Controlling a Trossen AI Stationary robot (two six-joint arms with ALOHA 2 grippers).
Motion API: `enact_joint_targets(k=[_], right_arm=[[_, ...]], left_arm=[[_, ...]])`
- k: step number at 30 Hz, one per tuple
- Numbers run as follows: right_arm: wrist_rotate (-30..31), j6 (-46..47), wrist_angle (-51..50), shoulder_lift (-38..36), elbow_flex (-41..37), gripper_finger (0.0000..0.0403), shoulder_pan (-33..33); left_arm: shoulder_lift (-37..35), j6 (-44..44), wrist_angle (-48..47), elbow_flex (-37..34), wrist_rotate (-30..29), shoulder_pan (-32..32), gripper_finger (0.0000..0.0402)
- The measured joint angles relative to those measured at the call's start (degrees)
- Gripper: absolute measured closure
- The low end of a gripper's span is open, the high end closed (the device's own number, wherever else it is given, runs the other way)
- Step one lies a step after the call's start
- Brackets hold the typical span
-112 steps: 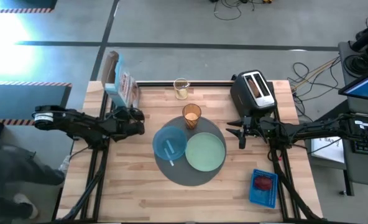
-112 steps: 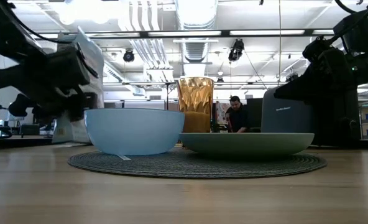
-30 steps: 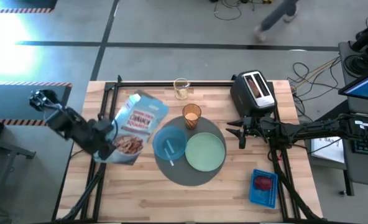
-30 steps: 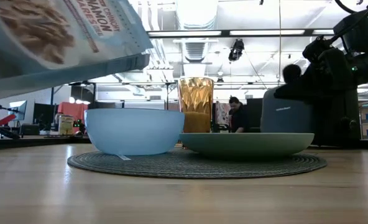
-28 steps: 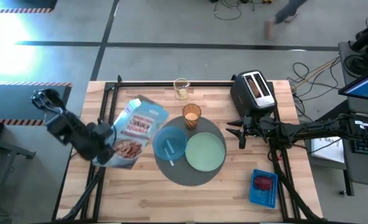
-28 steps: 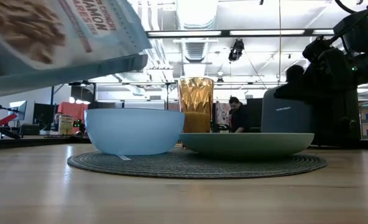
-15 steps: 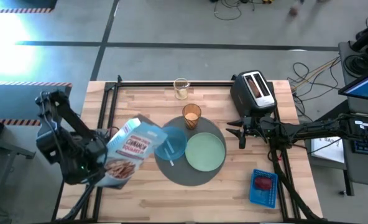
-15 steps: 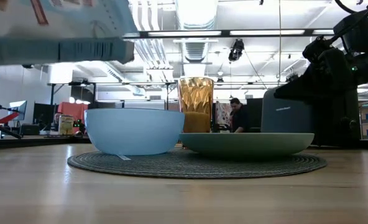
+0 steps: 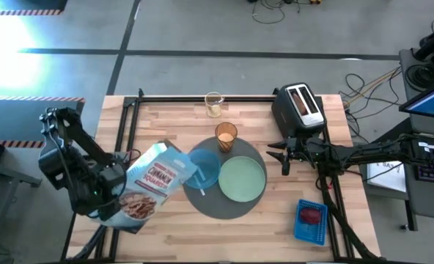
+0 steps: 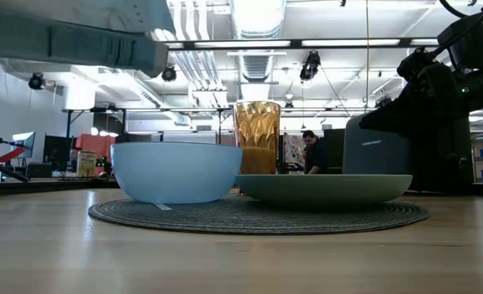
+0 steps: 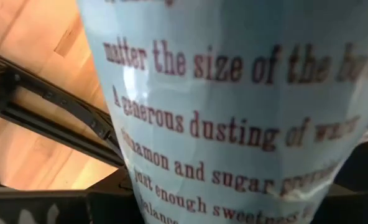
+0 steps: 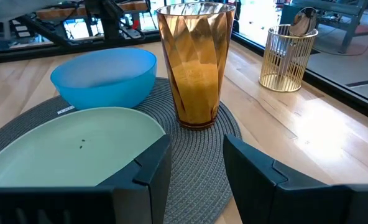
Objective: Arrange a breakfast setting
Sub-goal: Pour the cereal from the cereal box into a blue bowl
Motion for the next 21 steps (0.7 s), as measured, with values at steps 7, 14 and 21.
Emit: enact_joint_targets(k=[7,14,21], right_arm=[[0.0,-0.07,0.0,0.02,0.02,0.0268,0.0],[0.0,0.01,0.0,0.01,0.01,0.0268,0.0],[0.0,-0.06,0.0,0.0,0.0,0.0268,0.02]], left_arm=[[-0.4,4.03,0.36,-0.21,7.2,5.04,0.0223],[-0.19,5.95,0.29,-0.24,12.59,10.4,0.0223],[-0.11,10.38,0.22,-0.26,18.89,19.8,0.0223]])
